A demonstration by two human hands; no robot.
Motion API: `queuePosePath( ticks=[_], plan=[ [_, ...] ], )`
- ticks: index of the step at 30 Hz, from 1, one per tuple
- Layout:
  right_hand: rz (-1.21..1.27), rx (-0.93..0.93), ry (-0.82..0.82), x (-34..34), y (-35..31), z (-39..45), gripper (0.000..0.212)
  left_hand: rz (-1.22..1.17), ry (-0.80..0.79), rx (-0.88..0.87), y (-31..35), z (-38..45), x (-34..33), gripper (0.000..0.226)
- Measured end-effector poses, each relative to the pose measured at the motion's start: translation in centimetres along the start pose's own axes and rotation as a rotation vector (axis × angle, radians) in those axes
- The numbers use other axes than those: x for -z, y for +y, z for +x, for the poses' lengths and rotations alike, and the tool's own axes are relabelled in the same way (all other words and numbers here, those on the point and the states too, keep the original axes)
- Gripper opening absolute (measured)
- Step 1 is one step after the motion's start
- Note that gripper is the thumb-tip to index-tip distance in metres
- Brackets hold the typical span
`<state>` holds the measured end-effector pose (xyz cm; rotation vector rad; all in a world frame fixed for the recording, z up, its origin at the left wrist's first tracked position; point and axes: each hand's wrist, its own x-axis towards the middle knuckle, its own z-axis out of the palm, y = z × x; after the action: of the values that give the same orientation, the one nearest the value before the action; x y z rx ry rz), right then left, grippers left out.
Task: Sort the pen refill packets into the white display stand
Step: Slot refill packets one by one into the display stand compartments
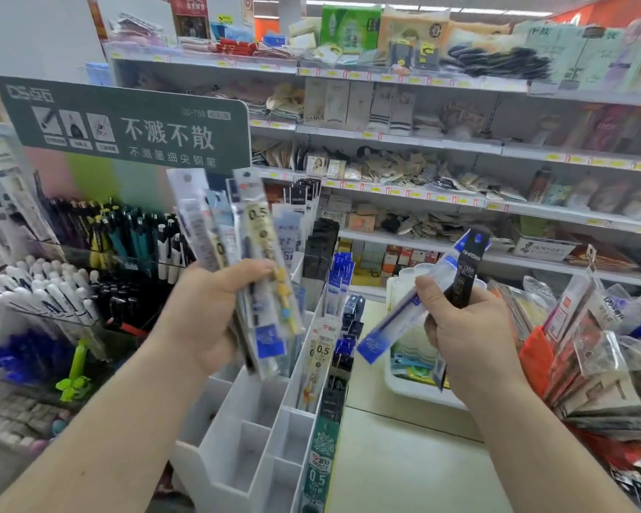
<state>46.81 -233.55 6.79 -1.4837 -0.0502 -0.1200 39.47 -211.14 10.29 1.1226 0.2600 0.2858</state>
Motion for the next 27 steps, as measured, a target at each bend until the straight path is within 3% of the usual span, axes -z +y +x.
queuePosePath(
  ticks=[2,7,12,17,23,27],
  plan=[
    [-0.027,0.033,-0.014,-0.3,0.1,0.4,0.024,-0.047,0.081,0.009,-0.1,0.3,1.1,0.009],
    [-0.140,0.118,-0.060,-1.7,0.1,0.9,0.026,-0.011,0.206,0.053,-0.8,0.4,2.4,0.018],
    [-0.245,0.215,-0.083,-2.8,0.6,2.6,0.022,0.002,0.175,0.033,-1.1,-0.2,2.1,0.012],
    [-0.332,0.181,-0.147,-4.6,3.3,6.7,0.020,-0.001,0.125,0.018,-0.9,-0.2,1.7,0.014],
    [-0.609,0.137,-0.332,-7.0,7.8,9.5,0.023,-0.020,0.069,0.028,-0.9,0.0,0.8,0.013],
    [-0.806,0.167,-0.345,-7.5,10.3,10.8,0.021,-0.018,0.078,0.023,-0.8,0.1,0.4,0.014]
  ],
)
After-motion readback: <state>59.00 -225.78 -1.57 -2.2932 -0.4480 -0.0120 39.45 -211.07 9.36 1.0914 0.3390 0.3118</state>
